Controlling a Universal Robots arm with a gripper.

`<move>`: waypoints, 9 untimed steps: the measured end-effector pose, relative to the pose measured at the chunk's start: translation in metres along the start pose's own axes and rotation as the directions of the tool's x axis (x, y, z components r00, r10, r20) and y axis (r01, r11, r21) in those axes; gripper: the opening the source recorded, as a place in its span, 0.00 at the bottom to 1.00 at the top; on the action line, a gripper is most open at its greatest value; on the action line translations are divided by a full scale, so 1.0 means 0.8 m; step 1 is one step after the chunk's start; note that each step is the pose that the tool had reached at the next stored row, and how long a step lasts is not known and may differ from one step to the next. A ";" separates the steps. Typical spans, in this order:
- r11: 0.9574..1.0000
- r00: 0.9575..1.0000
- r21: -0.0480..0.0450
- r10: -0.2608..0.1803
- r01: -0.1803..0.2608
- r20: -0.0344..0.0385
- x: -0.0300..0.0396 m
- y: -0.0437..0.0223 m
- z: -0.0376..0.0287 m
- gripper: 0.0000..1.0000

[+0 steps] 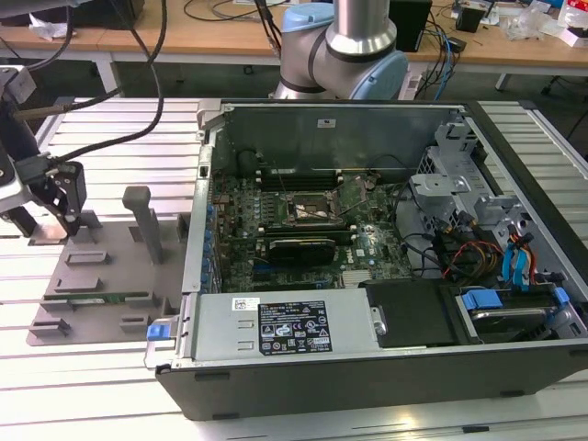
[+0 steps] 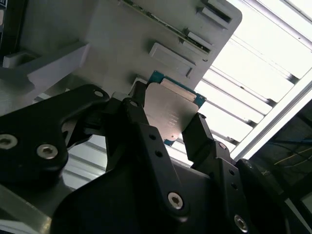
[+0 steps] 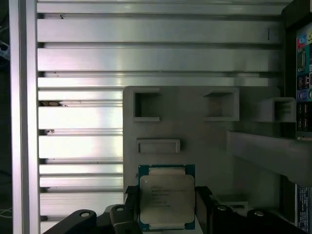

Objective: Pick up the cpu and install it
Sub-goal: 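Pick up the cpu and move it towards the insertion slot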

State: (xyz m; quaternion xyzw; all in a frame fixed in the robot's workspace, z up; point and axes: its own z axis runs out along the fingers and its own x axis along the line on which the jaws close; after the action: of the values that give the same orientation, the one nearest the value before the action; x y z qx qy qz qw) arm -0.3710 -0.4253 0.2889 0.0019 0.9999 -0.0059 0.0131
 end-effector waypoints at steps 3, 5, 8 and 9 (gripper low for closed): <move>1.000 1.000 0.000 0.000 0.000 0.000 -0.0003 -0.0001 -0.0120 0.55; 1.000 1.000 0.000 0.000 0.000 0.000 -0.0004 -0.0002 -0.0177 0.55; 1.000 1.000 0.000 0.000 0.000 0.000 -0.0008 -0.0003 -0.0291 0.55; 1.000 1.000 0.000 0.000 0.000 0.000 -0.0008 -0.0004 -0.0314 0.55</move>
State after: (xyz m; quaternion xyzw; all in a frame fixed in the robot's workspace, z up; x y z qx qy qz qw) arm -0.3710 -0.4252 0.3141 0.0019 0.9999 -0.0059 0.0131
